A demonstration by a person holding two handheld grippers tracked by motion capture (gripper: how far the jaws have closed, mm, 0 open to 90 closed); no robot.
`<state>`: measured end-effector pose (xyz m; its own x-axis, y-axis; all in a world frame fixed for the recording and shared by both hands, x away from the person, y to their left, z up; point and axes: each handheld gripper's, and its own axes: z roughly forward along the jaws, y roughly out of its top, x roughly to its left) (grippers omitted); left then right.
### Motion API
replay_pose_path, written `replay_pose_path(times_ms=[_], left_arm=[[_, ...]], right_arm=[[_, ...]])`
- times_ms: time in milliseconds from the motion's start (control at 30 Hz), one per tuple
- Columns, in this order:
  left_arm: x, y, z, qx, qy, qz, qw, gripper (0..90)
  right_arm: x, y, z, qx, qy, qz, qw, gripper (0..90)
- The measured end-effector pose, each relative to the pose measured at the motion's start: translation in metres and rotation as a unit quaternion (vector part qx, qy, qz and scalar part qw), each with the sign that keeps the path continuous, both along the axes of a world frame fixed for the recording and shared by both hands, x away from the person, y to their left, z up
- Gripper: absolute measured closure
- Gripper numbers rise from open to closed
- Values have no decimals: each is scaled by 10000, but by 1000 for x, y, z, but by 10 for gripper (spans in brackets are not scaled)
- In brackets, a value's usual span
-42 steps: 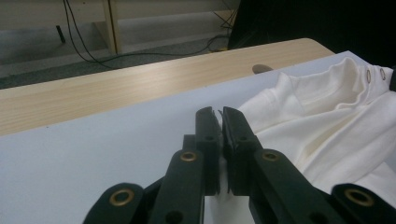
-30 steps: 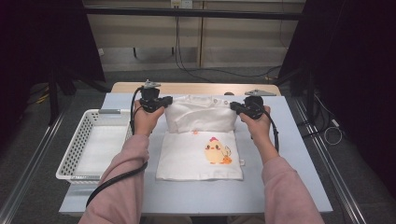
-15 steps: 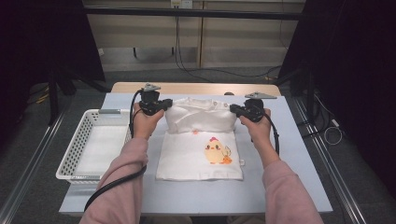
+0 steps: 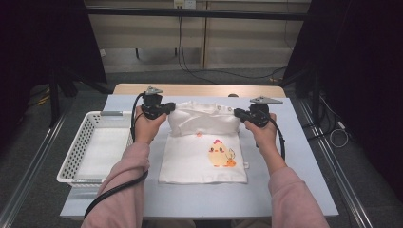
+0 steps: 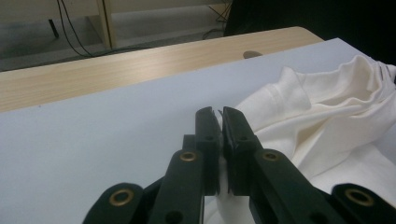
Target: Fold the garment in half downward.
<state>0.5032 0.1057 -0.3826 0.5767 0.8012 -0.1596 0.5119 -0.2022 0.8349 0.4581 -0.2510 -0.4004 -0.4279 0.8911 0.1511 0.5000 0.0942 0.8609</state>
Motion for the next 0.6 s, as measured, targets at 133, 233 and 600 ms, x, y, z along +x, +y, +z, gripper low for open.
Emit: replay_pose_path(times_ms=[133, 233, 600], left_arm=[[-2, 0, -1, -15, -8, -11, 10000, 861], [-4, -1, -1, -8, 11, -7, 10000, 862], [-10, 0, -1, 16, -3, -78, 10000, 861]], right_arm=[[-3, 0, 0, -10, -21, 27, 10000, 847], [-4, 0, -1, 17, -12, -8, 10000, 847], [-11, -1, -3, 24, 3, 7, 10000, 846]])
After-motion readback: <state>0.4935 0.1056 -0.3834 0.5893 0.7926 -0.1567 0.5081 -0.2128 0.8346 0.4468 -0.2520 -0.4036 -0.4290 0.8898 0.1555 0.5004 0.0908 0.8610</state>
